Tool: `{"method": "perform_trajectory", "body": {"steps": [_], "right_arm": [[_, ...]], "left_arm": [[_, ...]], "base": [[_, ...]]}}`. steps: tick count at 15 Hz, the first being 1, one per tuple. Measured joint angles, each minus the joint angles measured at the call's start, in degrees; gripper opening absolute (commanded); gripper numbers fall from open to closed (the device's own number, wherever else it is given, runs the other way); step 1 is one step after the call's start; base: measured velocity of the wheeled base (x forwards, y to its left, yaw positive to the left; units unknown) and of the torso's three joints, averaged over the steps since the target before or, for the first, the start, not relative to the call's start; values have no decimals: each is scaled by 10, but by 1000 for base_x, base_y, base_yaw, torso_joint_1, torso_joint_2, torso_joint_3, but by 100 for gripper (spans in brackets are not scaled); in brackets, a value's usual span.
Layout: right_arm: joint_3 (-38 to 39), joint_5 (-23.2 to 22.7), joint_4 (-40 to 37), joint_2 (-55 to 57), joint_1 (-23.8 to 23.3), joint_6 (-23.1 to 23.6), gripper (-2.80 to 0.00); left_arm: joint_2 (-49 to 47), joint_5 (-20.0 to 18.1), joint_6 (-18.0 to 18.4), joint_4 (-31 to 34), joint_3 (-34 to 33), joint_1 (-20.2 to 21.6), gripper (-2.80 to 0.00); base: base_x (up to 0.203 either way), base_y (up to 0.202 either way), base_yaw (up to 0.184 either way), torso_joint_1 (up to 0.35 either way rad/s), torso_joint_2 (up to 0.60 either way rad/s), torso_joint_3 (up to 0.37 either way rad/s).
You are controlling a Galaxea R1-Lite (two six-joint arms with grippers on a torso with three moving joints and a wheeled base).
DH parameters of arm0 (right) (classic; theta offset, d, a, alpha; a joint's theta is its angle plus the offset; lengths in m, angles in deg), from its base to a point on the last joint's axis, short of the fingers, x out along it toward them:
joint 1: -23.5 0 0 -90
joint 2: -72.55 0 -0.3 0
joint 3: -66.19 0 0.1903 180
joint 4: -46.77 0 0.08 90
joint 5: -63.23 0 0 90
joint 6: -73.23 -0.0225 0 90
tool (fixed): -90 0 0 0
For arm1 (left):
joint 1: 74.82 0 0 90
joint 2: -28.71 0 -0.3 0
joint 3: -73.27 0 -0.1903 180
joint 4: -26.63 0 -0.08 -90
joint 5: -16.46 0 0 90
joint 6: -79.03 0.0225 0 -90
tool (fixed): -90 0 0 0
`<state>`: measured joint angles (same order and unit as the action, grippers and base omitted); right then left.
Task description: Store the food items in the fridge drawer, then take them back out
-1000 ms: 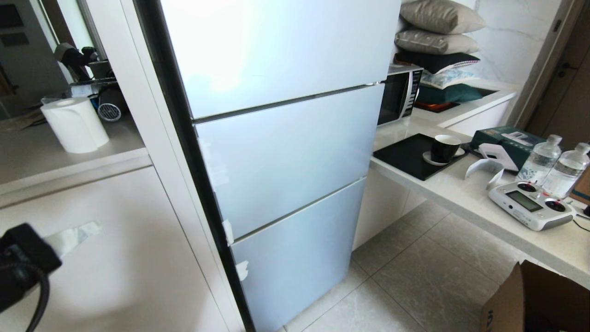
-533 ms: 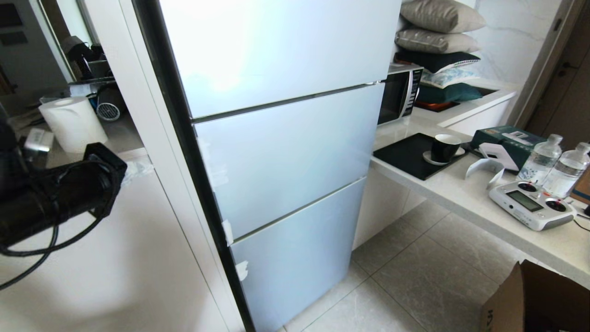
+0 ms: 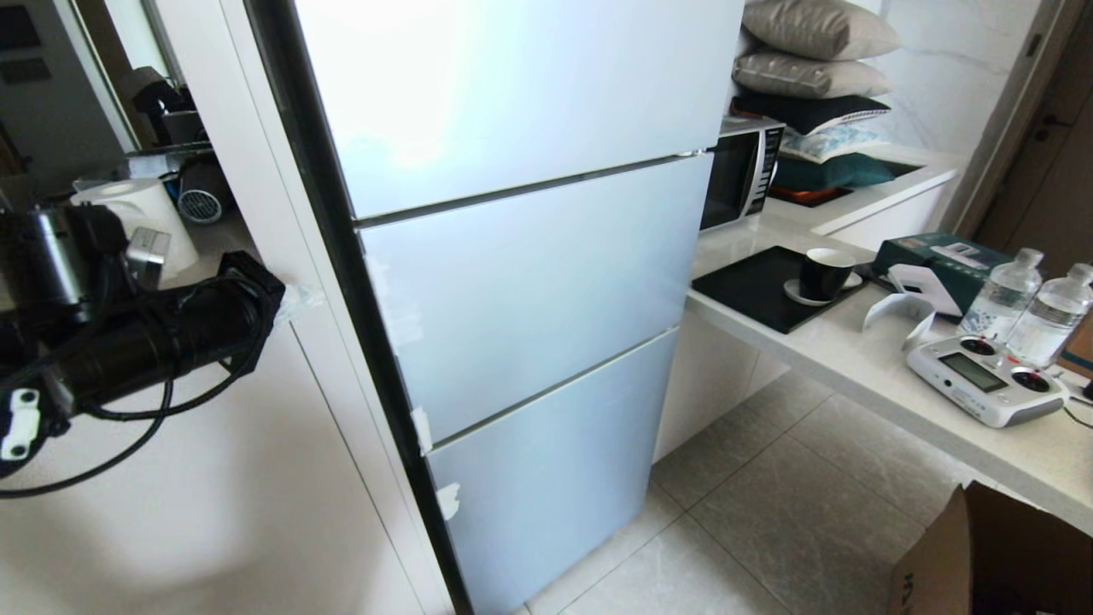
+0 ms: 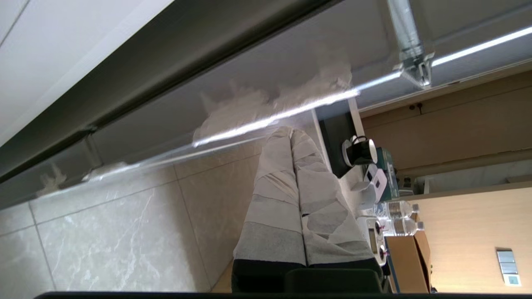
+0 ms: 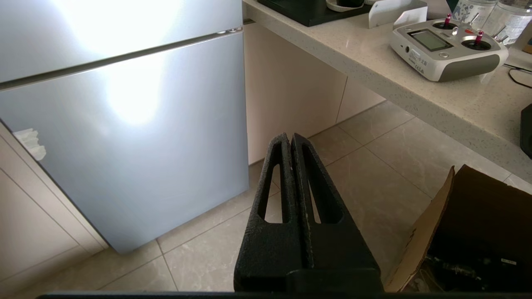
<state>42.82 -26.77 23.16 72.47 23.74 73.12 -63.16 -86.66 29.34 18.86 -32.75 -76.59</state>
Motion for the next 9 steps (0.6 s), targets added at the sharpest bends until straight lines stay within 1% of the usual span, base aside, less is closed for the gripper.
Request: {"method": "perform_trajectory", "body": {"steps": [2, 5, 9], "right_arm": [[0, 0, 0, 0, 0, -1, -280], [0, 0, 0, 0, 0, -1, -280], [0, 0, 0, 0, 0, -1, -280]], "left_arm": [[-17, 4, 4, 0, 19, -6, -280], [-49, 23, 5, 0, 48, -17, -280], [-89, 40, 5, 0, 88, -25, -280]], "base": [[0, 0, 0, 0, 0, 0], [0, 0, 0, 0, 0, 0], [0, 0, 0, 0, 0, 0]]}}
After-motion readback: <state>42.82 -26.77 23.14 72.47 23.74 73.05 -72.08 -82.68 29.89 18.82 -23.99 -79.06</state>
